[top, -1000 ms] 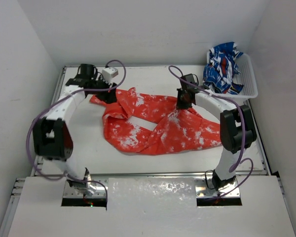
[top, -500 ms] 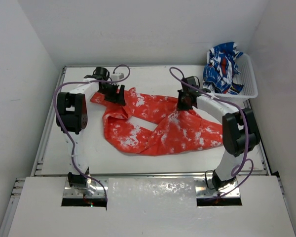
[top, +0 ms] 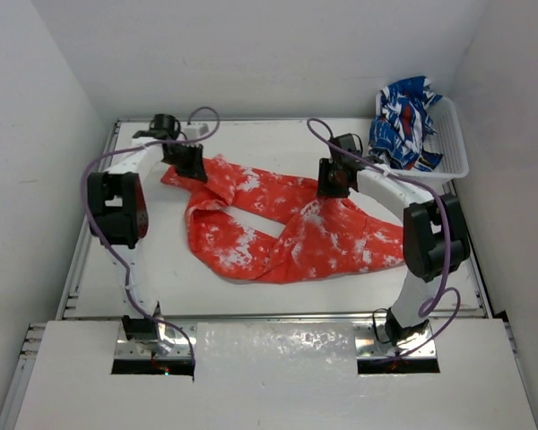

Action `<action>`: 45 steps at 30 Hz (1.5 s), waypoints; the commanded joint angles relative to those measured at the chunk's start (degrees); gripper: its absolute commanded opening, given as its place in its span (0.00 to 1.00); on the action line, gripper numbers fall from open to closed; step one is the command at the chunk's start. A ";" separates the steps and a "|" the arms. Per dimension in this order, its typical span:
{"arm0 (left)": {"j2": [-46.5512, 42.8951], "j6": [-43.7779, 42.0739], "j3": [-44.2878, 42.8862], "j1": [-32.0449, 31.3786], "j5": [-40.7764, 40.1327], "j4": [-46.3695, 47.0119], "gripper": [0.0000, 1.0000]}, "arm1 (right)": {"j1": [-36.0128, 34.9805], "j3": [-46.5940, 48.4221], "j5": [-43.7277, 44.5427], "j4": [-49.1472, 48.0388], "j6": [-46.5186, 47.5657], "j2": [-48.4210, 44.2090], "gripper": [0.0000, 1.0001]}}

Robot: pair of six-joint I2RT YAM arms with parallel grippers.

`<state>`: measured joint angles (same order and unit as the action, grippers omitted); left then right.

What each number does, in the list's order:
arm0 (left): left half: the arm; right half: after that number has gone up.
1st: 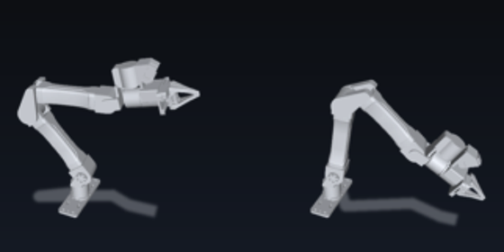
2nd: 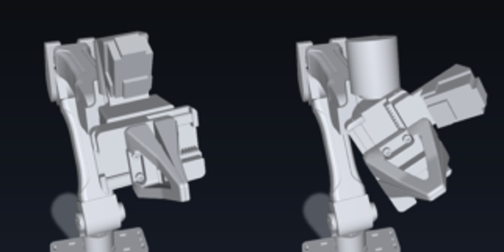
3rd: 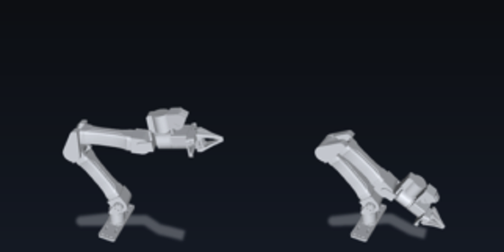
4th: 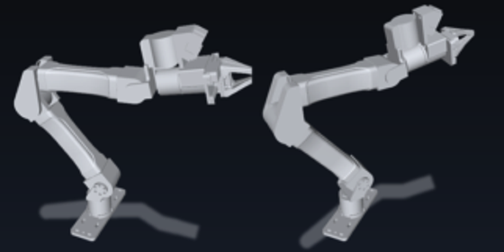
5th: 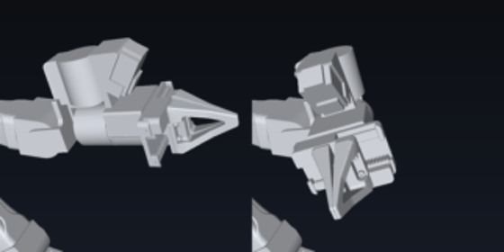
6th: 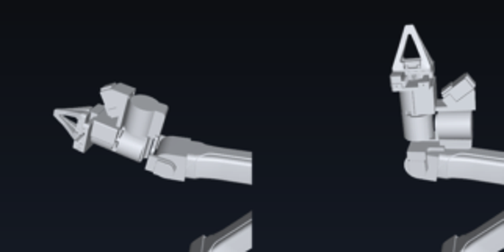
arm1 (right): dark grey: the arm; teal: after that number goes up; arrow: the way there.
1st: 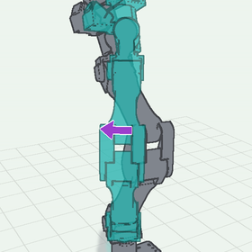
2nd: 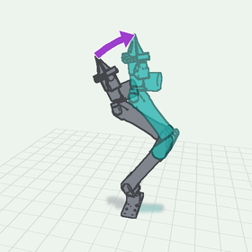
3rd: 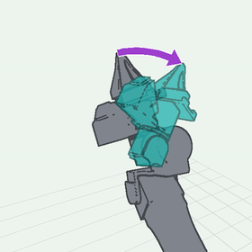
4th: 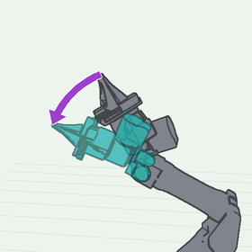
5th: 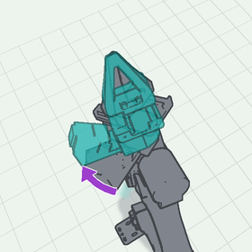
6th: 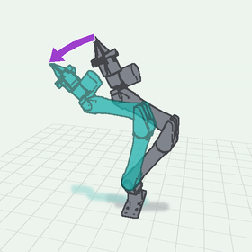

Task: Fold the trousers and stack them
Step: Flatten the trousers out

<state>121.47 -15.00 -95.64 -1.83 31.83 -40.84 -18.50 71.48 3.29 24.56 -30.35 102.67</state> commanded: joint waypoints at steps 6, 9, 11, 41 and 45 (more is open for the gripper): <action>-19.95 -7.05 7.03 11.13 -4.76 -1.43 0.00 | -0.92 5.15 -4.07 -0.39 -0.94 4.98 0.26; -22.32 -7.85 10.81 13.06 -4.94 -1.96 0.00 | -1.45 7.18 -4.34 -0.03 -1.03 6.04 0.00; -23.47 -7.93 11.78 15.61 -4.50 -2.66 0.00 | -1.36 8.05 -4.35 0.57 -1.29 6.40 0.00; -23.12 -22.96 14.86 46.12 -29.55 -5.83 0.00 | -3.74 25.19 10.69 19.57 3.10 8.52 0.00; -23.12 -24.63 15.21 48.14 -30.17 -6.70 0.00 | 1.43 19.54 12.26 19.74 1.00 -5.14 0.00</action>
<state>98.70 -37.36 -78.41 44.14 3.44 -49.08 -21.41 92.66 11.68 44.60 -28.51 110.56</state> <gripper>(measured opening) 0.024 0.020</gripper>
